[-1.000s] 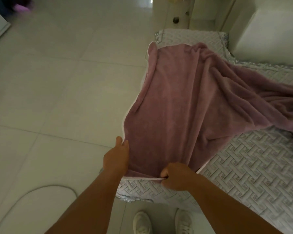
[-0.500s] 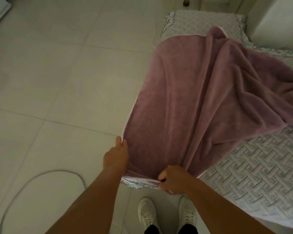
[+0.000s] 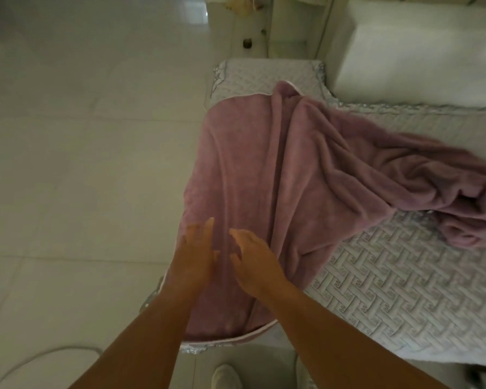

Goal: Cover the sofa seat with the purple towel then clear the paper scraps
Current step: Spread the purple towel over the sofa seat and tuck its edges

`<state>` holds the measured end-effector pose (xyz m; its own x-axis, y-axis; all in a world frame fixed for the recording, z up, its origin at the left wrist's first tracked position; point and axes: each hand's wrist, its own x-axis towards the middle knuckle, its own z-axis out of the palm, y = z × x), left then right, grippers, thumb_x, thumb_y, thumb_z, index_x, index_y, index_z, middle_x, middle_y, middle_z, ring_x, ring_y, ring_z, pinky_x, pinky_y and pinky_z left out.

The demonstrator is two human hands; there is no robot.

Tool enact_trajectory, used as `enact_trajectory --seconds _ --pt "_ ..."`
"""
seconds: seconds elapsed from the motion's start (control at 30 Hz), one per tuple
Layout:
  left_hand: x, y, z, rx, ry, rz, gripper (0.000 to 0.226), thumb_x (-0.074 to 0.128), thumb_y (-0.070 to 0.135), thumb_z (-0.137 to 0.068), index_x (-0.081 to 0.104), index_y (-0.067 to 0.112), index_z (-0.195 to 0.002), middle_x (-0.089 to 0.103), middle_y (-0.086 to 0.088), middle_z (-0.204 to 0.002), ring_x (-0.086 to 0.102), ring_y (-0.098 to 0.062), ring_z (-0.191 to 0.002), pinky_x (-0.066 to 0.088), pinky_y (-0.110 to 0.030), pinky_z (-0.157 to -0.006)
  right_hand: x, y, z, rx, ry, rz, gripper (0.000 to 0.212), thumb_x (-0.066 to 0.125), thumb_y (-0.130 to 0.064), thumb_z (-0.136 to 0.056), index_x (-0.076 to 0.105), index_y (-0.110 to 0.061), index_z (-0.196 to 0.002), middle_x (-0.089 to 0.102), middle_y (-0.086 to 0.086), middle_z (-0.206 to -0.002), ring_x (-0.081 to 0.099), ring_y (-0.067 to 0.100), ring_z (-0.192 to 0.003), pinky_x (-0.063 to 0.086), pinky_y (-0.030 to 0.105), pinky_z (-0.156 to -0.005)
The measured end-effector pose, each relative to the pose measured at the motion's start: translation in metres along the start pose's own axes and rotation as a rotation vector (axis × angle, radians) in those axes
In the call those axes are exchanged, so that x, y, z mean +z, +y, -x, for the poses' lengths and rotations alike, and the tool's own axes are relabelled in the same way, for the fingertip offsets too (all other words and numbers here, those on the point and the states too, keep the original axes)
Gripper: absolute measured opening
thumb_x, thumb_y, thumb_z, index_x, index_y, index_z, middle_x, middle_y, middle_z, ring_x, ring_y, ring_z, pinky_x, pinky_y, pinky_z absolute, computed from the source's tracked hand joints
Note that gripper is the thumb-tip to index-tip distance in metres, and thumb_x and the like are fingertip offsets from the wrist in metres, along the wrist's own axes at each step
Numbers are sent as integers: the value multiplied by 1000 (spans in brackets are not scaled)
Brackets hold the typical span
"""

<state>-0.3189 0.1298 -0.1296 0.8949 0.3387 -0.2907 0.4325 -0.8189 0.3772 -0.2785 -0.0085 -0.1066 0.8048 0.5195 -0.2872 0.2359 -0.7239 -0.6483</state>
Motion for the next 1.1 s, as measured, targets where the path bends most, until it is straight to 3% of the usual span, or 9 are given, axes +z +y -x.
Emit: enact_trajectory --seconds 0.2,0.33,0.4,0.6,0.73,0.8,0.87,0.97,1.1 --pt "0 97 -32 148 -23 152 73 58 27 -87 19 17 -148 32 -11 -143 46 -30 -123 44 -39 -95 -75 45 -19 13 104 -39 62 49 -20 -90 25 -18 -147 28 2 -153 26 21 -139 25 33 -113" --pt "6 179 -58 227 -50 266 66 58 24 -84 30 12 -142 47 -11 -138 49 -30 -124 43 -43 -98 -131 99 -27 36 134 -4 61 49 -18 -92 23 -16 -148 27 3 -154 24 18 -140 23 30 -114" --pt "13 216 -69 228 -27 236 70 55 22 -86 23 9 -147 42 -14 -144 46 -33 -127 40 -40 -102 -157 127 -32 44 121 24 57 45 -19 -94 24 -16 -147 28 3 -153 24 17 -140 23 31 -113" --pt "49 342 -102 49 -4 391 70 53 22 -90 13 26 -148 54 -10 -130 56 -30 -112 45 -46 -97 -257 208 -25 49 159 16 53 46 -27 -94 33 -12 -142 39 6 -146 35 22 -134 29 31 -106" --pt "69 409 -121 39 -79 468 67 50 26 -91 12 34 -146 61 -12 -115 60 -30 -101 47 -43 -92 -310 250 -24 116 195 51 37 50 -24 -91 47 -13 -126 52 4 -130 46 22 -120 36 29 -90" --pt "77 433 -129 80 -114 457 66 49 28 -92 11 34 -146 62 -13 -115 61 -30 -100 49 -42 -90 -329 262 -23 137 213 64 35 52 -24 -89 51 -15 -122 54 4 -127 48 22 -118 40 31 -93" --pt "81 456 -139 131 -98 374 65 50 30 -92 15 26 -147 62 -6 -118 60 -26 -103 46 -36 -86 -345 276 -23 168 249 1 34 47 -21 -92 51 -14 -125 53 7 -128 48 24 -118 40 37 -99" --pt "86 485 -154 193 -82 314 51 48 30 -91 33 21 -139 60 -4 -118 58 -24 -106 47 -40 -89 -368 295 -23 262 299 -43 34 45 -21 -94 51 -12 -126 53 9 -129 48 26 -119 39 39 -101" --pt "96 521 -174 242 -116 332 49 47 25 -93 36 16 -141 58 -8 -129 56 -24 -114 45 -32 -89 -391 330 -24 369 191 85 38 44 -25 -96 48 -9 -130 51 10 -133 47 27 -120 39 38 -99"
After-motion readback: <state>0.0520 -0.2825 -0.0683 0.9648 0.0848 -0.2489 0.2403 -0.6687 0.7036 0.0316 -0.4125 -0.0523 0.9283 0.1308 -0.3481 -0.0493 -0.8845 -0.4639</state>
